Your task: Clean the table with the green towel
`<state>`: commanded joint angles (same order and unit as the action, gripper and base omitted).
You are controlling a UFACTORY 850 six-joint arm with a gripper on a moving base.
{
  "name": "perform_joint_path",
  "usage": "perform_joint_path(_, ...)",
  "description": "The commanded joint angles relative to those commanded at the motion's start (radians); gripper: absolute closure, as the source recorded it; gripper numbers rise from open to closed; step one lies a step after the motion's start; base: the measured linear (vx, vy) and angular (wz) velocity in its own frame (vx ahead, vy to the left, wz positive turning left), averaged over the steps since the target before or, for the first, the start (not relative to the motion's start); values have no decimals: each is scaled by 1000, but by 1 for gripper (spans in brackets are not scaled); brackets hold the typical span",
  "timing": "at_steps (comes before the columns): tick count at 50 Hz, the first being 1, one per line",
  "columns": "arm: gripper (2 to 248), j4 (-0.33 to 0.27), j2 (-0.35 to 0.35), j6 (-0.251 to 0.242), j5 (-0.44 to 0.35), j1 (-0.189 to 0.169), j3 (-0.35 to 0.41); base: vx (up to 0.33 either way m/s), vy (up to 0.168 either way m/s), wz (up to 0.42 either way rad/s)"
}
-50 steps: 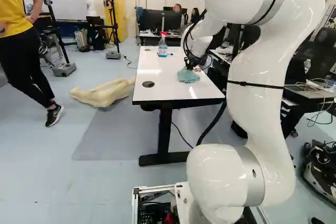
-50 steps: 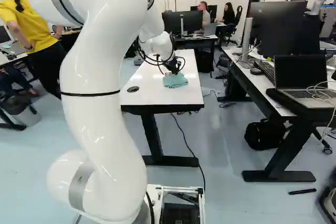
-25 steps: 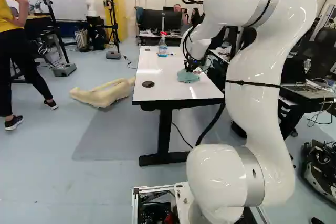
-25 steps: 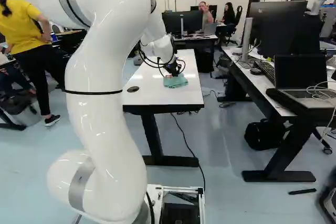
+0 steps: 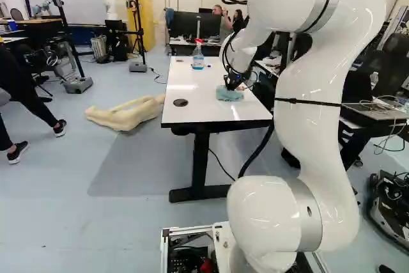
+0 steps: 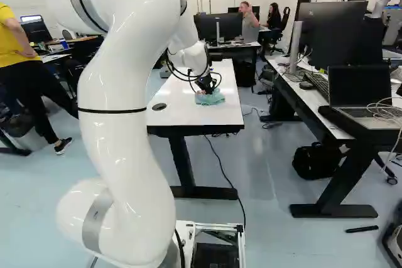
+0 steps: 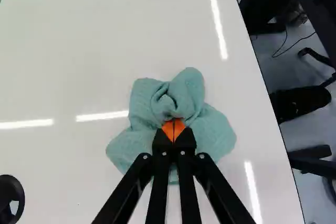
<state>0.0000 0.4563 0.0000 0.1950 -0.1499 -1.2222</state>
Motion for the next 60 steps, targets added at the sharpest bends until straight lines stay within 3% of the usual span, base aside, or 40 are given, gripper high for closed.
perform_joint_path(19,230,0,10,0,13,1,-14,0,0,0)
perform_joint_path(60,230,0,173,0,13,22,-234,0,0,0)
